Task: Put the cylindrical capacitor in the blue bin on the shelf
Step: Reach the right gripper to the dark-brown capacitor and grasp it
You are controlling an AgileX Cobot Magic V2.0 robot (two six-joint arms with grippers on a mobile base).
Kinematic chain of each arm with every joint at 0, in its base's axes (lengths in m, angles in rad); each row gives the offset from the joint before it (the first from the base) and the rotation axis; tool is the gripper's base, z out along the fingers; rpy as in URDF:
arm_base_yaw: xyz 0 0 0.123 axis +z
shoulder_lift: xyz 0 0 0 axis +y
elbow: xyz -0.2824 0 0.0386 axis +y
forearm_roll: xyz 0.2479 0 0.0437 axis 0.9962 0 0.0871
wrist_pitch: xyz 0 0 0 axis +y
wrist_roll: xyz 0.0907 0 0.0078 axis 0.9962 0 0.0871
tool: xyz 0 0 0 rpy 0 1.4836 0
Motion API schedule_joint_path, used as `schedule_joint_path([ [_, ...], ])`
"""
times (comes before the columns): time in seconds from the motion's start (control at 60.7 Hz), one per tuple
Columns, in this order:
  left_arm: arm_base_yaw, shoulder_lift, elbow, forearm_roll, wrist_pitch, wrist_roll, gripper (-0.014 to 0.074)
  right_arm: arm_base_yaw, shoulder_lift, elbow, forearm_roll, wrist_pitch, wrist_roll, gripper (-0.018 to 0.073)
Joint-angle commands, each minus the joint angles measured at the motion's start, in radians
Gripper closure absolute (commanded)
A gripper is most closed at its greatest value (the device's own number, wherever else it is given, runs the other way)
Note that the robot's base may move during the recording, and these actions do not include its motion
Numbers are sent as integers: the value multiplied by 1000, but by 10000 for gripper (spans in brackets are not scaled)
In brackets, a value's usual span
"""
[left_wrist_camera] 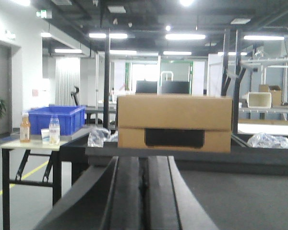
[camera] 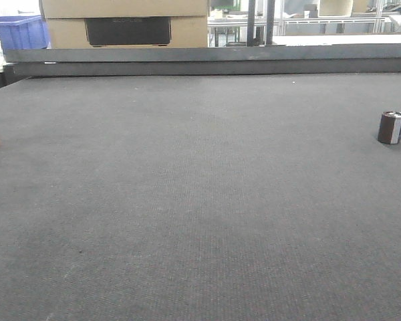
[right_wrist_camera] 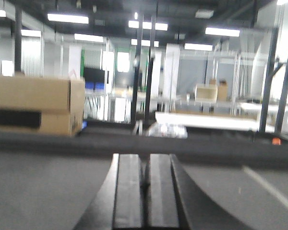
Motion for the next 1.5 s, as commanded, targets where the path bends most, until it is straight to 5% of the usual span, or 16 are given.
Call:
schedule_joint_path([
  [0.0, -5, 68, -147, 9, 131, 0, 570, -1, 35, -135, -7, 85, -3, 722],
  [0.148, -5, 225, -331, 9, 299, 0, 279, -1, 190, -296, -7, 144, -3, 631],
  [0.296, -5, 346, -381, 13, 307, 0, 94, -1, 350, -362, -7, 154, -3, 278],
  [0.428, -23, 417, -381, 13, 307, 0, 20, -1, 473, -370, -7, 146, -3, -18],
  [0.741, -82, 447, -377, 13, 282, 0, 15, -1, 783, -346, -15, 130, -3, -10],
  [1.054, -85, 447, -375, 13, 284, 0, 15, 43, 1123, -124, -15, -452, -3, -10],
  [1.35, -85, 447, -375, 13, 284, 0, 15, 47, 1514, -127, -13, -962, -3, -10],
  [1.482, -85, 447, -375, 13, 284, 0, 15, 47, 1643, -170, 47, -1053, -3, -10],
])
